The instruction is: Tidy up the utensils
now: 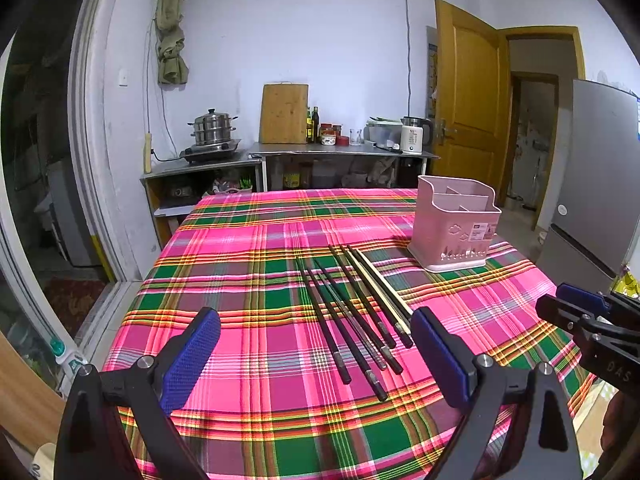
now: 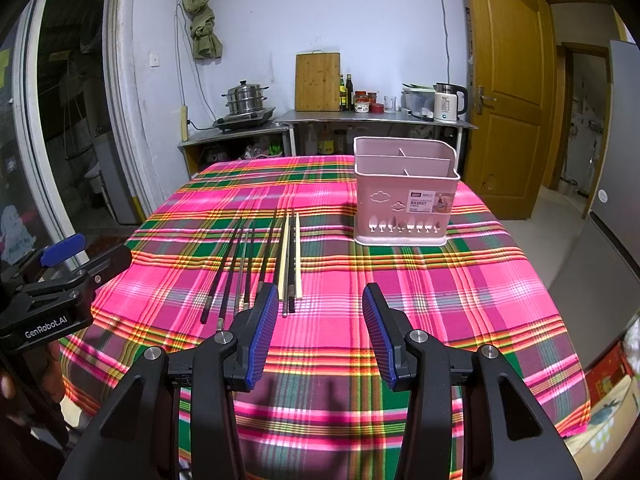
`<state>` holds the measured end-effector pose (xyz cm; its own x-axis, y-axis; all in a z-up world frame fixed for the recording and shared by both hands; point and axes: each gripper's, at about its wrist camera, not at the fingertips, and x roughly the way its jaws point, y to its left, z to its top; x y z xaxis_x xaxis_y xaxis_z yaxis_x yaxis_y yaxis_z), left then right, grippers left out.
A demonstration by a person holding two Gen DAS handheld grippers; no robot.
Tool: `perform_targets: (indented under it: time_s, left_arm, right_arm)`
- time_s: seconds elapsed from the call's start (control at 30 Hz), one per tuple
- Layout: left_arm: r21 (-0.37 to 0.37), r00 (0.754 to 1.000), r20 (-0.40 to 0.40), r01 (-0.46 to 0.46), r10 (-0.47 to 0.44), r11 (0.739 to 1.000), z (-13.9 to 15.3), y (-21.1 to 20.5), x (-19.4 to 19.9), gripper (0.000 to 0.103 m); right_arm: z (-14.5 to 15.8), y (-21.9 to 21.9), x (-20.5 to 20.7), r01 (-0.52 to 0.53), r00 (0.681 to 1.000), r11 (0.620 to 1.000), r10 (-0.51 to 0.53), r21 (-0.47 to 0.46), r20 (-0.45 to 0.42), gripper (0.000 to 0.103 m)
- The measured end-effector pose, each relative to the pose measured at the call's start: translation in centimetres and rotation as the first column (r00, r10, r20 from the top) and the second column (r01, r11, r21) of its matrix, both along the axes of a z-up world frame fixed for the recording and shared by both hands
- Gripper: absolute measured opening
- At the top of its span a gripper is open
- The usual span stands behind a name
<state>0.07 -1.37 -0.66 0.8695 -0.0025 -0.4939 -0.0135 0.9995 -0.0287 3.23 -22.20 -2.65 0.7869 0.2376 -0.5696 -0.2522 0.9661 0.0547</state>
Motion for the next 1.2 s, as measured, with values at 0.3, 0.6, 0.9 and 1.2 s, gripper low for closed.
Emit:
perform_targets:
  time_s: [0.3, 0.6, 0.9, 1.2]
  left_arm:
    - [-0.002, 1.0, -0.005, 0.002, -0.002, 1.0, 0.0, 0.1, 0.0, 0.096]
    - [-0.003, 1.0, -0.013, 0.002, -0.002, 1.0, -0.3, 0.5, 0.3, 0.096]
    - [-0.028, 0.996, -0.085, 0.01, -0.012, 1.0, -1.9, 1.3, 2.3, 0.096]
    - [-0.057, 0.974, -0.225, -0.045, 0.031, 0.997, -5.4, 3.1, 7.1, 0.094]
  right_arm:
    - [-0.2, -0.2, 0.0, 0.001, 1.0, 1.0, -0.001, -0.002, -0.001, 0.045]
    - [-0.6, -0.1, 0.3, 0.002, 1.0, 1.0, -0.002, -0.006, -0.007, 0.045]
    - [-0.8, 0.4, 1.0, -0.009, 1.0, 1.0, 0.009, -0.01, -0.024, 0.045]
    - [-1.6, 1.4, 3.1, -0.045, 0.997, 0.999, 0.044, -0.019, -0.059, 0.045]
